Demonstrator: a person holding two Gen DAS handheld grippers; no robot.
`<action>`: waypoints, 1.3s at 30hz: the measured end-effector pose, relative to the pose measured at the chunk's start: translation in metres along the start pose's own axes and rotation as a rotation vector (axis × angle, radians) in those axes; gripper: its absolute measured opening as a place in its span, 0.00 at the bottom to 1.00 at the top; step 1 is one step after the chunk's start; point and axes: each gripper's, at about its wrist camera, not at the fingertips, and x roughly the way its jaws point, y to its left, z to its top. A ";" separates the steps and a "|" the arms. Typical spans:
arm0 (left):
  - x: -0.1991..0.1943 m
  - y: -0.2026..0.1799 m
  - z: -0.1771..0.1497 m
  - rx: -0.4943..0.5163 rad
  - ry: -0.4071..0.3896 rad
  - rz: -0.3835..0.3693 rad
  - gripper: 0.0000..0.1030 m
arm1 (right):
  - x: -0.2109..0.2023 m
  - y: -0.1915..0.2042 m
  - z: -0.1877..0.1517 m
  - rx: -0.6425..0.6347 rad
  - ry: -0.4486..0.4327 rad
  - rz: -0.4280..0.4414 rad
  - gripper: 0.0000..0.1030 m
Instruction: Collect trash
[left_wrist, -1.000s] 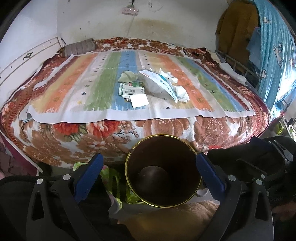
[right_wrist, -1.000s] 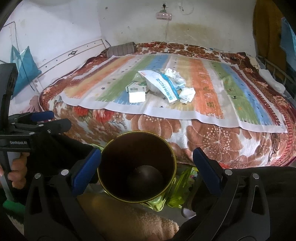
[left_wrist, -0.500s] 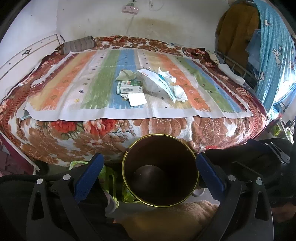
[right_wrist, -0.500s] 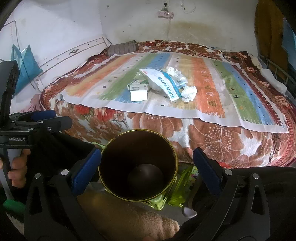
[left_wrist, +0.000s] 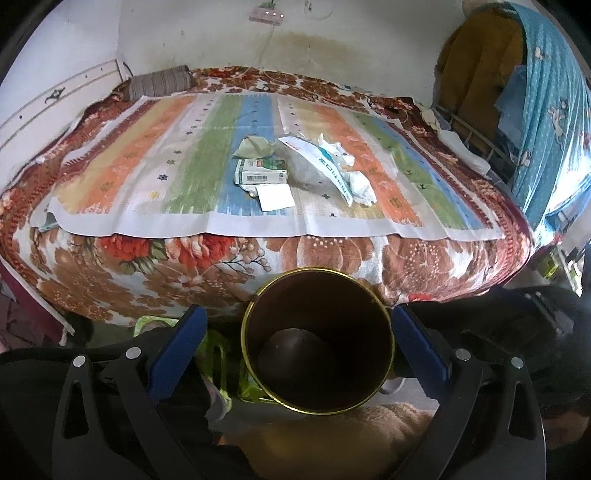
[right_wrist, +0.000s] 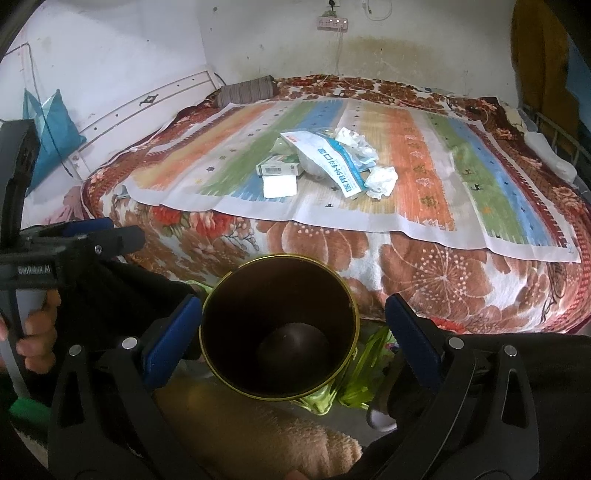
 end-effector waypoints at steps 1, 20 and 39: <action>0.000 0.000 0.002 0.000 -0.002 0.005 0.95 | 0.001 0.000 0.002 0.001 -0.001 -0.002 0.91; 0.020 -0.003 0.061 0.111 0.015 0.110 0.95 | 0.030 -0.006 0.058 -0.061 0.043 -0.048 0.91; 0.081 0.030 0.124 -0.006 0.148 -0.028 0.94 | 0.087 -0.021 0.123 -0.090 0.122 -0.068 0.91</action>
